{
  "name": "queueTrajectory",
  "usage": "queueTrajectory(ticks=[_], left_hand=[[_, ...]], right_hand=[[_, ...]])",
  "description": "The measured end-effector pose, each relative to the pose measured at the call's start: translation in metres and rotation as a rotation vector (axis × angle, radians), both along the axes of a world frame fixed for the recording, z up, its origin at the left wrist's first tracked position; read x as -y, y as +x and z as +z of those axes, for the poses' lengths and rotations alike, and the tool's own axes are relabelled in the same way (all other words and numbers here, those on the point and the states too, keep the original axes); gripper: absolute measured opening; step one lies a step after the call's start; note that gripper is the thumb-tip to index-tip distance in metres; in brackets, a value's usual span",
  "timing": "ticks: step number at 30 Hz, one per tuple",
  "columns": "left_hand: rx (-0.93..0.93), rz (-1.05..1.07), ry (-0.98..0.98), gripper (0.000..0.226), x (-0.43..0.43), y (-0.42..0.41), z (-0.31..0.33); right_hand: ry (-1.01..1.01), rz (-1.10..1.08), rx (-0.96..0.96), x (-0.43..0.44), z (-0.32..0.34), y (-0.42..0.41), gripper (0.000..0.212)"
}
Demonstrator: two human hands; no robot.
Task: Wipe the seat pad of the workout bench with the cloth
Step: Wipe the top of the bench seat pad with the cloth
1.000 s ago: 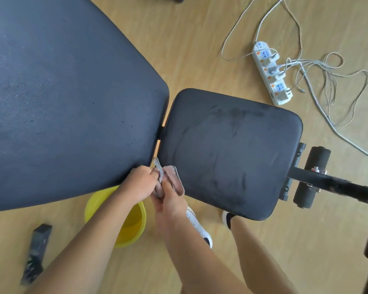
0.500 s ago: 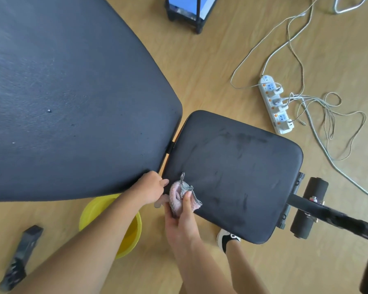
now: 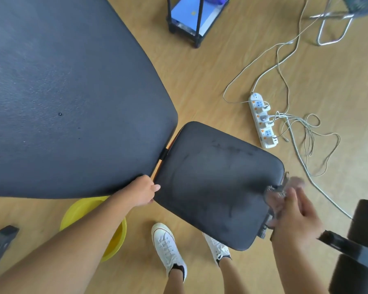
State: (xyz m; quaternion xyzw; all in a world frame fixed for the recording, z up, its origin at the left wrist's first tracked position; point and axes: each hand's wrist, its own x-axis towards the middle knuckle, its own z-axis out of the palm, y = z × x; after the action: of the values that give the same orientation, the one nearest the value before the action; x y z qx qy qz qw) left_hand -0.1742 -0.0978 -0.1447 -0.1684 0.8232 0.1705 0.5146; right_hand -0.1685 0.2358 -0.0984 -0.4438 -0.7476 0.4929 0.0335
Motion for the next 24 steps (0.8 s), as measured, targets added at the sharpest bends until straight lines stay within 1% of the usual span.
queueTrajectory(ticks=[1,2,3,4,5,6,7,8,9,10,11,12,13,14,15,16,17,18,19,20,21,22,23,24], left_hand=[[0.037,-0.013,0.042,0.027,0.0,0.0,-0.002],[0.094,-0.034,0.027,0.027,0.0,-0.001,-0.002],[0.032,-0.062,0.026,0.027,0.0,-0.001,-0.003],[-0.022,-0.19,-0.02,0.027,-0.001,-0.002,-0.006],[-0.059,-0.203,-0.025,0.03,-0.001,-0.001,-0.001],[-0.034,-0.276,-0.065,0.033,-0.001,0.001,0.002],[-0.051,-0.234,-0.028,0.034,-0.001,0.003,0.003],[-0.059,-0.237,-0.035,0.033,0.0,0.004,-0.003],[-0.02,-0.16,-0.039,0.032,0.0,0.004,0.005],[-0.053,-0.184,-0.034,0.033,-0.002,0.004,0.005],[-0.058,-0.162,-0.043,0.035,-0.002,0.006,-0.001],[-0.104,-0.267,-0.035,0.036,0.0,0.01,-0.007],[-0.118,-0.27,-0.025,0.037,0.0,0.013,-0.007],[-0.129,-0.248,-0.073,0.039,0.002,0.014,-0.012],[-0.144,-0.174,-0.076,0.04,0.0,0.014,-0.014],[-0.122,-0.13,-0.072,0.037,-0.001,0.012,-0.014],[-0.098,0.01,-0.054,0.032,-0.005,0.009,-0.012],[-0.114,0.059,-0.077,0.028,-0.006,0.006,-0.014],[-0.094,0.086,-0.068,0.024,-0.008,0.005,-0.007],[-0.104,0.121,-0.056,0.023,-0.008,0.005,-0.006],[-0.19,0.199,-0.043,0.027,-0.009,0.009,-0.005],[-0.248,0.18,-0.021,0.034,-0.011,0.016,0.0],[-0.274,0.178,0.002,0.039,-0.015,0.025,0.0],[-0.319,0.297,0.023,0.041,-0.017,0.037,0.001]], right_hand=[[0.098,0.243,-0.041,0.011,-0.007,-0.015,0.034],[0.219,0.531,-0.033,0.017,-0.017,-0.021,0.046],[0.322,0.842,-0.046,0.021,-0.028,-0.03,0.058],[0.417,1.075,-0.09,0.019,-0.048,-0.03,0.065],[0.501,1.207,-0.116,0.013,-0.063,-0.019,0.063],[0.577,1.243,-0.144,0.006,-0.075,-0.002,0.055],[0.608,1.226,-0.138,-0.001,-0.079,0.016,0.047],[0.647,1.253,-0.174,-0.009,-0.08,0.035,0.042],[0.633,1.404,-0.222,-0.014,-0.076,0.055,0.039],[0.65,1.654,-0.327,-0.021,-0.073,0.069,0.04],[0.619,1.935,-0.416,-0.029,-0.066,0.07,0.041],[0.592,2.14,-0.515,-0.039,-0.061,0.053,0.039],[0.582,2.236,-0.57,-0.045,-0.058,0.026,0.036],[0.602,2.192,-0.586,-0.046,-0.054,-0.002,0.035],[0.609,2.026,-0.488,-0.044,-0.053,-0.032,0.039],[0.599,1.748,-0.363,-0.039,-0.052,-0.061,0.049],[0.581,1.384,-0.193,-0.028,-0.053,-0.083,0.056],[0.564,1.058,-0.044,-0.011,-0.055,-0.093,0.054],[0.536,0.862,0.046,0.015,-0.052,-0.087,0.05],[0.53,0.848,0.031,0.044,-0.05,-0.069,0.046],[0.52,0.952,-0.023,0.068,-0.049,-0.039,0.047],[0.51,1.128,-0.087,0.086,-0.054,-0.003,0.052],[0.515,1.33,-0.152,0.096,-0.059,0.035,0.052],[0.506,1.483,-0.188,0.101,-0.062,0.068,0.046]])
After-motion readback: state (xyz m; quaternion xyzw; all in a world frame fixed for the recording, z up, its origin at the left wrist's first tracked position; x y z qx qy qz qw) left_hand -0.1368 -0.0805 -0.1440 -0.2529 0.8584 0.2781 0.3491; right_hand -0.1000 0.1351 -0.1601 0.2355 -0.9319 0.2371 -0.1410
